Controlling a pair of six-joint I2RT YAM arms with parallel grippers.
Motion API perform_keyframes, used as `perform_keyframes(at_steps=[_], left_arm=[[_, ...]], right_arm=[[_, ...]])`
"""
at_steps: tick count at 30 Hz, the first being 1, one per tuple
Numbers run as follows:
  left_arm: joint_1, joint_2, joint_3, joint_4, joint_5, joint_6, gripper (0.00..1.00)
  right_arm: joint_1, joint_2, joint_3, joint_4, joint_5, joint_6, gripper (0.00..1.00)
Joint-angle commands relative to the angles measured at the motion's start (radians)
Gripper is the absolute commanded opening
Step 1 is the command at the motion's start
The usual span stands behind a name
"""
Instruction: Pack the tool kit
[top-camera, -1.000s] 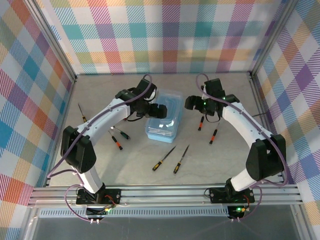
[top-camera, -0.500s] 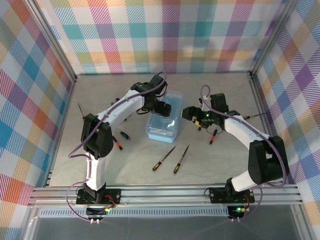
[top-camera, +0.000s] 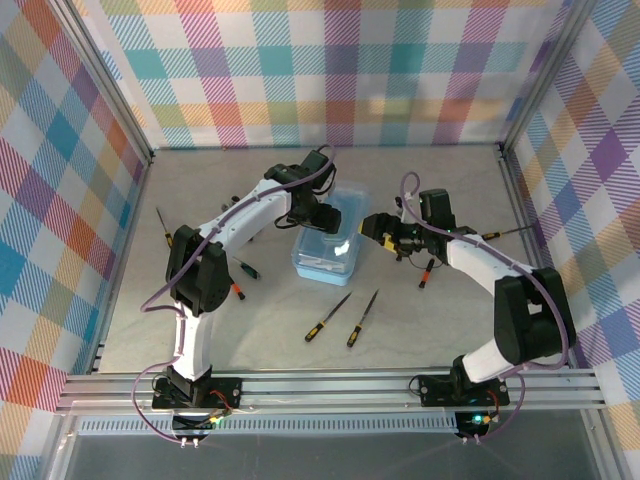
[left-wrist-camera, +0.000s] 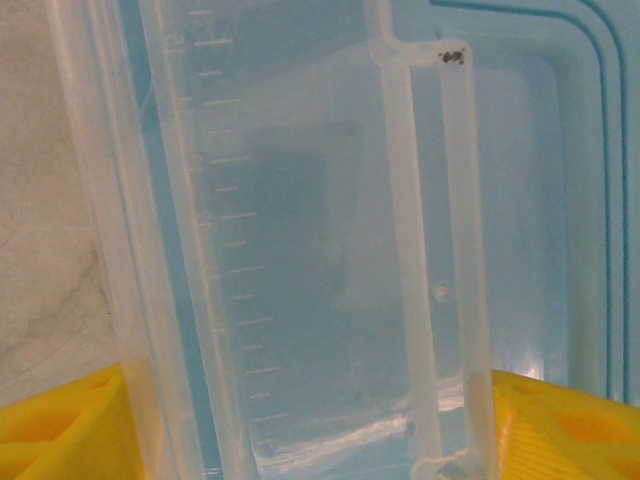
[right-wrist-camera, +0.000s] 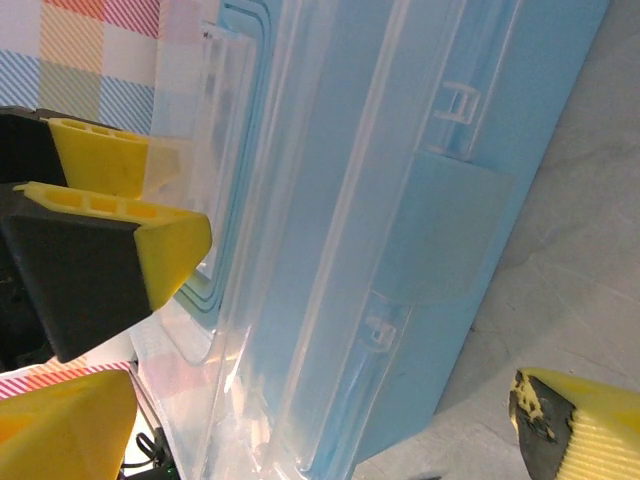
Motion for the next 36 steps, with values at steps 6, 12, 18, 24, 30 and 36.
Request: perform_keyframes(at_steps=[6, 12, 18, 24, 30, 36], left_arm=[[0.064, -0.011, -0.095, 0.058, 0.039, -0.065, 0.63], [0.089, -0.033, -0.153, 0.094, 0.076, -0.07, 0.6], [0.098, -0.047, -0.204, 0.127, 0.118, -0.06, 0.58], [0.101, -0.047, -0.215, 0.132, 0.129, -0.055, 0.56], [0.105, -0.052, -0.227, 0.135, 0.127, -0.045, 0.55], [0.106, -0.054, -0.262, 0.163, 0.189, 0.001, 0.52]], right_arm=[[-0.005, 0.072, -0.006, 0.192, -0.158, 0.05, 0.95], [-0.017, 0.205, 0.021, 0.339, -0.321, 0.133, 0.89], [-0.017, 0.251, 0.029, 0.445, -0.359, 0.189, 0.89], [-0.018, 0.315, 0.036, 0.504, -0.36, 0.241, 0.89], [-0.024, 0.374, 0.056, 0.545, -0.371, 0.255, 0.89], [-0.037, 0.503, 0.129, 0.732, -0.46, 0.362, 0.87]])
